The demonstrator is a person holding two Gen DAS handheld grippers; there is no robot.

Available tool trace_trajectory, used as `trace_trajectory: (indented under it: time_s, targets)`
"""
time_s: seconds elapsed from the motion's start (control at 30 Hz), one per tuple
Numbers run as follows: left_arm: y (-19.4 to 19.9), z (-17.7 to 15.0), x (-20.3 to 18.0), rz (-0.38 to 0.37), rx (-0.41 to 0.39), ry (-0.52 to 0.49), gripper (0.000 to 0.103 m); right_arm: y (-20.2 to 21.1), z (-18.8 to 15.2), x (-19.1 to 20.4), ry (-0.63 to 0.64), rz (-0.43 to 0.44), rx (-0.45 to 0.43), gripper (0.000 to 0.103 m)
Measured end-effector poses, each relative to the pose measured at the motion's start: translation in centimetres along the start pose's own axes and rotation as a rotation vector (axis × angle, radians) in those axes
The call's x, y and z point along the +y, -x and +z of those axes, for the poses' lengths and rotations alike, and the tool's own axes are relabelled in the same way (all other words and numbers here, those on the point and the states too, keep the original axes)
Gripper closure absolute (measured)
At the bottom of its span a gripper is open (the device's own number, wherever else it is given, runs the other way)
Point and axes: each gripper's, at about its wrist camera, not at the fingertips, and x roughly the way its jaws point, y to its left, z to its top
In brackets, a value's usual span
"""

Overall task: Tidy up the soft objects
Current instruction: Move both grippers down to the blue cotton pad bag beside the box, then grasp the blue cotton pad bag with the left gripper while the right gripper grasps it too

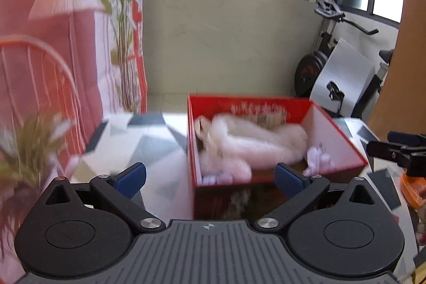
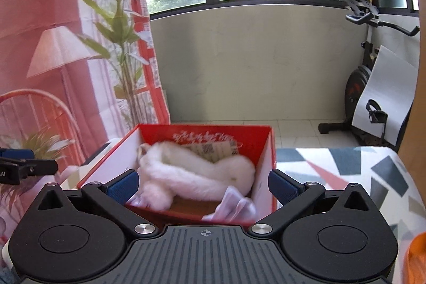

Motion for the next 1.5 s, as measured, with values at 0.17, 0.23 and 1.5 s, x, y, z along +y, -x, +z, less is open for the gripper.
trace_trajectory:
  time_s: [0.17,0.23,1.5]
  targets:
    - [0.2,-3.2,0.2,-0.035,0.069,0.068,0.0,1.5,-2.8,1.2,0.022,-0.007,0.024,0.0]
    - [0.3,-4.4,0.0,-0.053,0.101,0.083,0.0,1.9,-4.0,1.6,0.033,-0.004,0.053,0.0]
    - [-0.4,-12.7,-5.4,-0.319,0.359,0.068,0.042,4.4,-14.1,2.7,-0.027,0.12,0.399,0.051]
